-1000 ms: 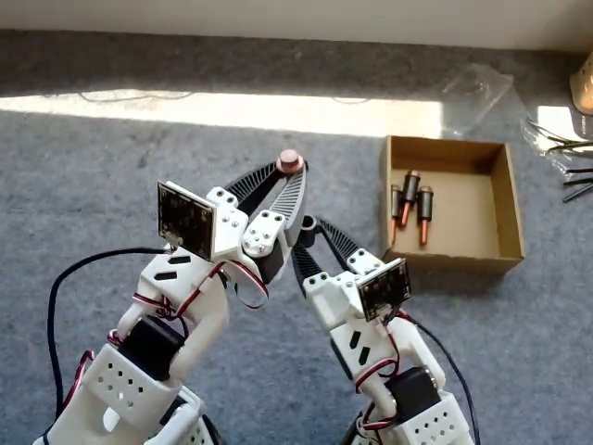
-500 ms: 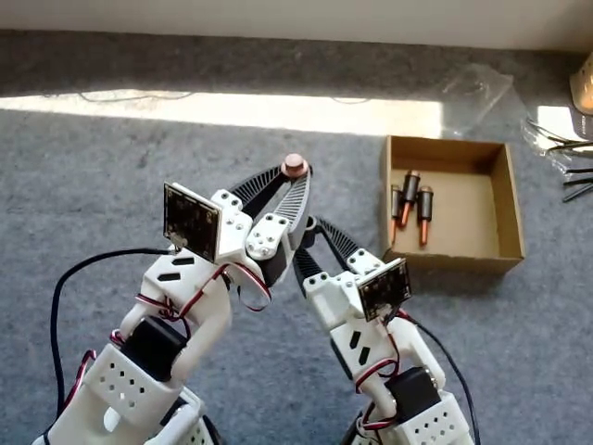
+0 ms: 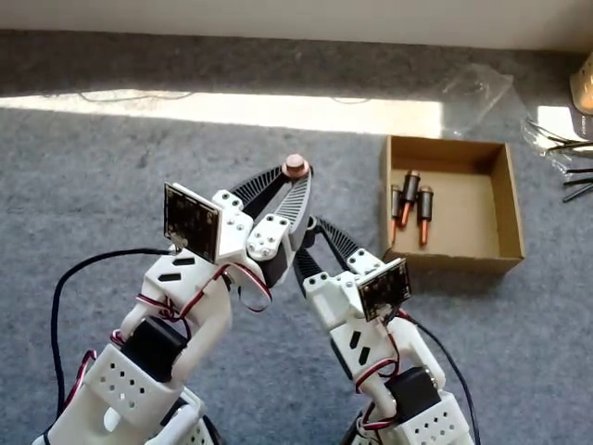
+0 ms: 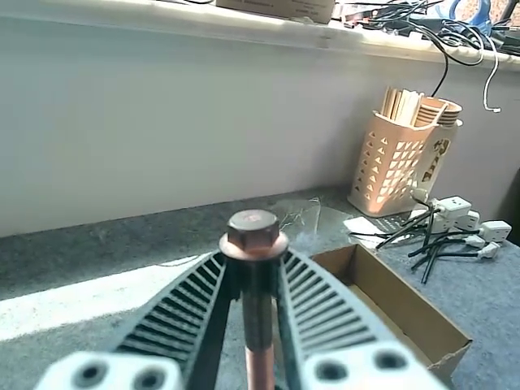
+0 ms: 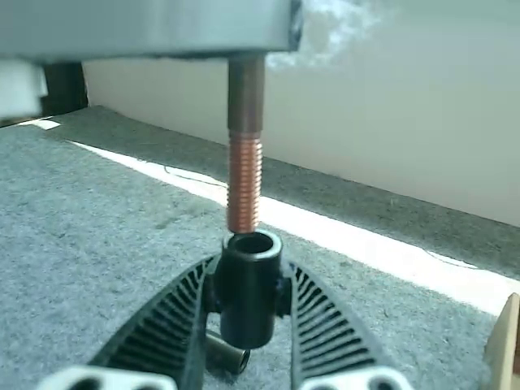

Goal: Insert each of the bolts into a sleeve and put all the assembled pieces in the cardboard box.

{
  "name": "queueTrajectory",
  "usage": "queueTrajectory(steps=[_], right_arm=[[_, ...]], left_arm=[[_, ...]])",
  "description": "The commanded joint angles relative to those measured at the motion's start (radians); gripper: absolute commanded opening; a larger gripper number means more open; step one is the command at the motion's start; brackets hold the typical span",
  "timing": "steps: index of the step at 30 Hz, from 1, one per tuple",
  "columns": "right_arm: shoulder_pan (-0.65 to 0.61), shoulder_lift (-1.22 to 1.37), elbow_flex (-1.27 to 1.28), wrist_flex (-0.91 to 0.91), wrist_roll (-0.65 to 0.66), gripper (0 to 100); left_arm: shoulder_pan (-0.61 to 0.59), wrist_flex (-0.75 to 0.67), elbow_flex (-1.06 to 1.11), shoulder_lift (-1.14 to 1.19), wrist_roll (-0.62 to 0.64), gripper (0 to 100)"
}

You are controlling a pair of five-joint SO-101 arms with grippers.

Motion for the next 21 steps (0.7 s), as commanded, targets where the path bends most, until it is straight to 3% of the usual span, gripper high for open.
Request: queueTrajectory(steps=[1, 21], right_arm=[[0.008, -0.001, 0.151, 0.008, 0.018, 0.5], [0.008, 0.001, 0.151, 0.010, 0.018, 0.5]], left_arm=[[0.035, -0.005, -0.012, -0.012, 0.018, 1], [0.035, -0.003, 0.045, -0.012, 0.017, 1]])
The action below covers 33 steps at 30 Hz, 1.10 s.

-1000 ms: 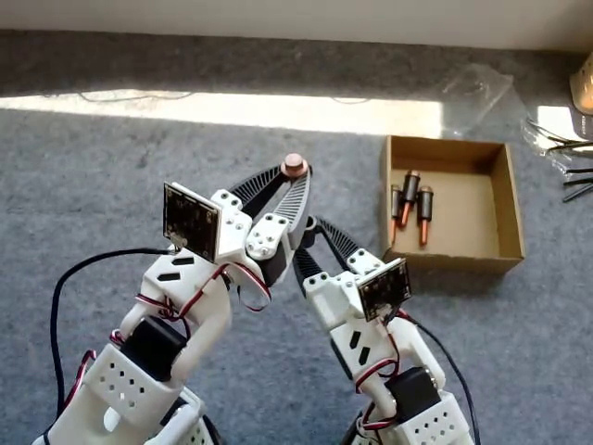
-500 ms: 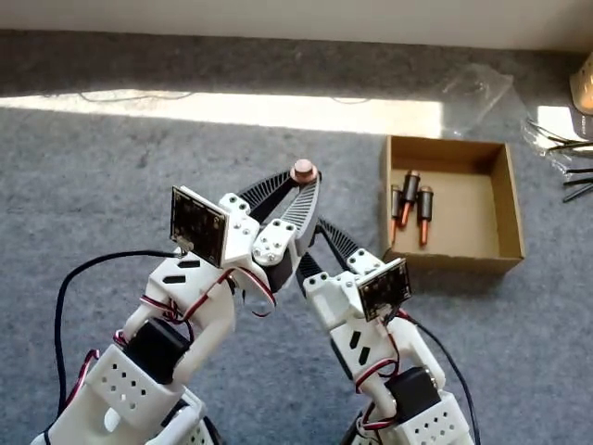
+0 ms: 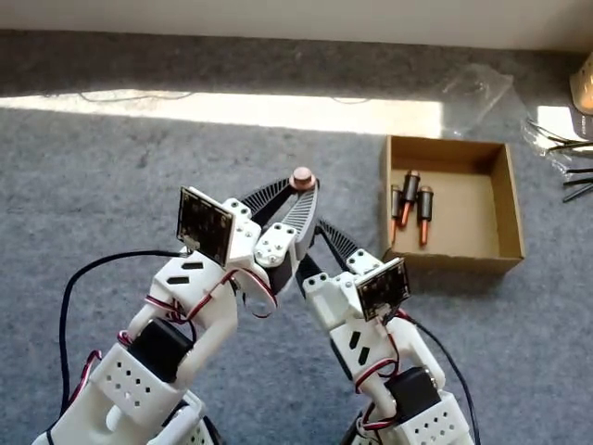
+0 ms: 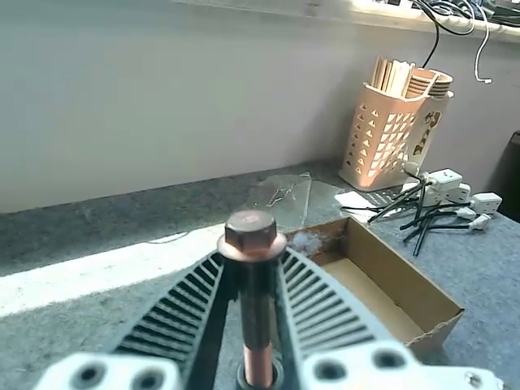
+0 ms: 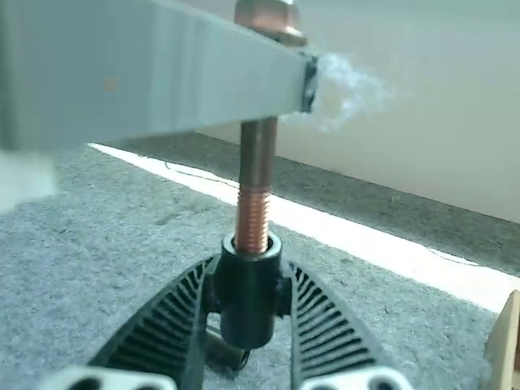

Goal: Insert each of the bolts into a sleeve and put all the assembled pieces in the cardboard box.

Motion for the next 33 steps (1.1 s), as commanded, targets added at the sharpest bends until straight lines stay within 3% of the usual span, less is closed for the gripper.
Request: queueTrajectory(steps=[1, 10, 22, 29, 33], right_arm=[[0.010, 0.001, 0.151, 0.001, 0.015, 0.5], [0.013, -0.001, 0.151, 0.001, 0.015, 0.5], [0.013, -0.002, 0.151, 0.001, 0.015, 0.5], [0.013, -0.002, 0.151, 0.001, 0.015, 0.5], [0.013, -0.002, 0.151, 0.001, 0.015, 0.5]], left_arm=[[0.016, -0.003, 0.002, -0.015, 0.017, 1], [0.015, -0.006, 0.131, -0.021, 0.017, 1], [0.010, -0.006, 0.134, -0.021, 0.017, 2], [0.010, -0.006, 0.140, -0.021, 0.018, 23], [0.010, -0.006, 0.136, -0.021, 0.018, 26]])
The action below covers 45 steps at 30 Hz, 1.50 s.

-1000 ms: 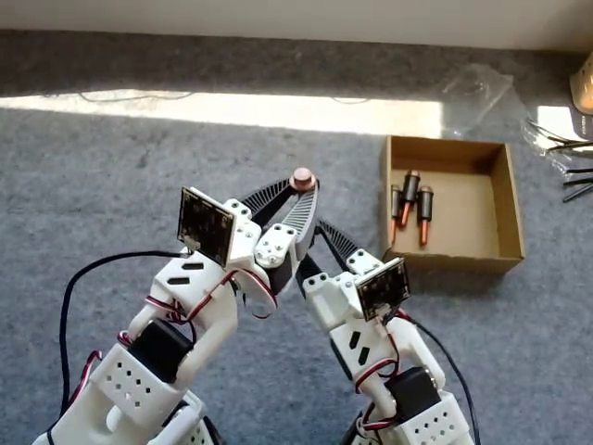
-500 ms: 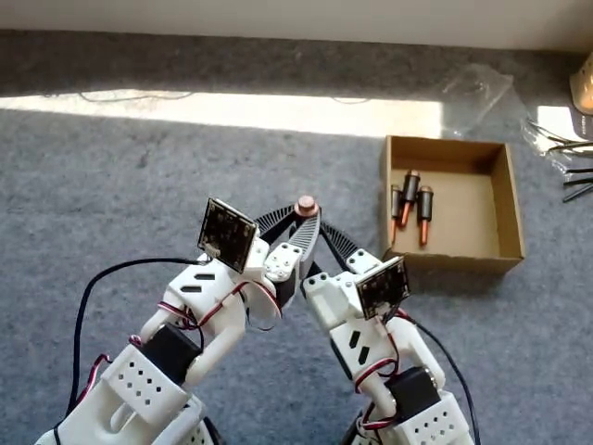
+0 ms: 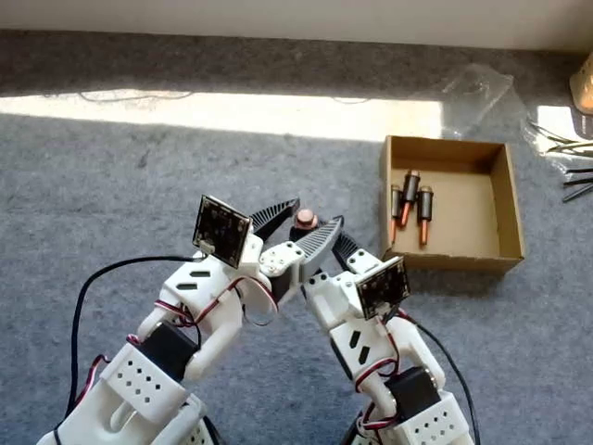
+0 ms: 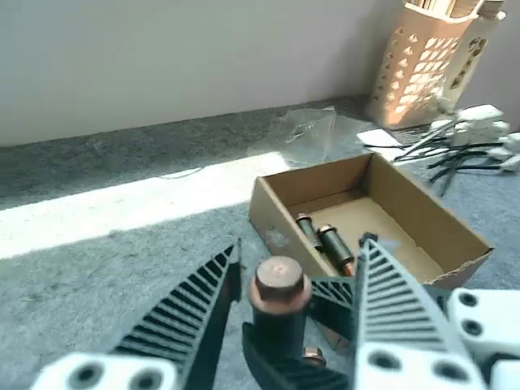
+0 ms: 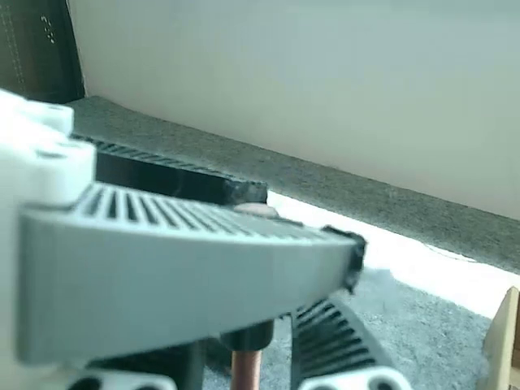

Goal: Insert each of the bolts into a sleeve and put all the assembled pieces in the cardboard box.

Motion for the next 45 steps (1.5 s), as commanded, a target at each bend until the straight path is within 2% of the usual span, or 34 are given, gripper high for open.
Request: queueTrajectory(steps=[1, 8, 14, 18, 20, 25, 30, 34, 39, 45], right_arm=[[0.008, -0.002, 0.151, -0.001, 0.015, 0.5], [0.008, -0.001, 0.151, -0.001, 0.015, 0.5], [0.008, 0.001, 0.151, -0.001, 0.015, 0.5], [0.008, -0.007, 0.151, 0.028, 0.015, 0.5], [0.010, -0.007, 0.151, 0.030, 0.015, 0.5], [0.010, -0.007, 0.151, 0.031, 0.015, 0.5], [0.013, -0.007, 0.151, 0.033, 0.015, 0.5], [0.071, -0.007, 0.151, 0.033, 0.015, 0.5], [0.136, -0.007, 0.151, 0.033, 0.015, 0.5], [0.168, -0.007, 0.151, 0.033, 0.015, 0.5]], left_arm=[[0.010, -0.005, -0.010, -0.019, 0.018, 26], [-0.021, -0.005, -0.094, -0.021, 0.018, 26], [-0.173, -0.002, -0.165, -0.033, 0.018, 26], [-0.262, 0.002, -0.160, -0.151, 0.018, 26], [-0.305, 0.055, -0.154, -0.236, 0.000, 26], [-0.364, 0.218, -0.143, -0.424, -0.215, 26], [-0.446, 0.333, -0.143, -0.533, -0.219, 25], [-0.529, 0.394, -0.143, -0.561, -0.221, 17], [-0.610, 0.397, -0.122, -0.562, -0.221, 4], [-0.657, 0.397, -0.004, -0.564, -0.221, 1]])
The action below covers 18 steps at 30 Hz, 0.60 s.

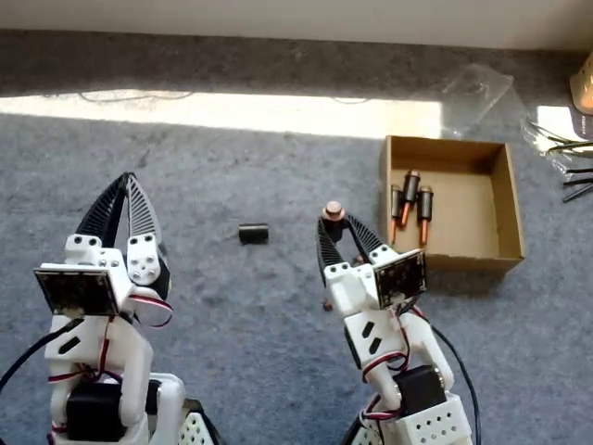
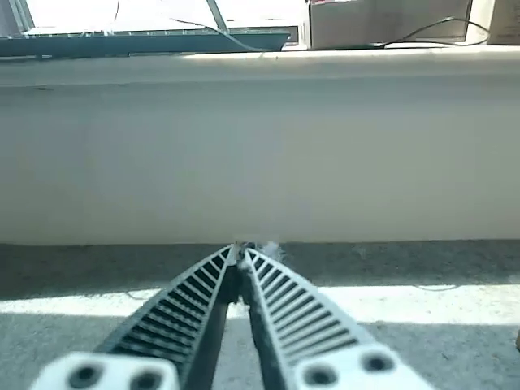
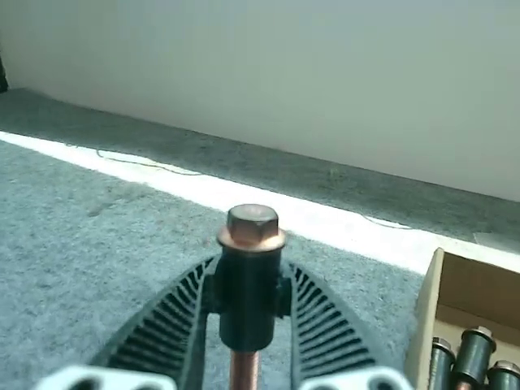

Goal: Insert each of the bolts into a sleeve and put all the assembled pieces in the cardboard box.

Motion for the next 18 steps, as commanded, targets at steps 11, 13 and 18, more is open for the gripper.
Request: queueTrajectory(steps=[11, 13, 18], right_arm=[[0.111, -0.008, -0.147, 0.380, 0.017, 0.5], [0.159, 0.001, -0.214, 0.433, 0.012, 0.5], [0.220, 0.002, -0.394, 0.578, 0.018, 0.5]], left_arm=[[-0.028, 0.009, 0.231, -0.005, -0.005, 1], [-0.028, 0.009, 0.288, -0.005, -0.005, 1], [-0.033, 0.008, 0.404, -0.005, -0.005, 1]])
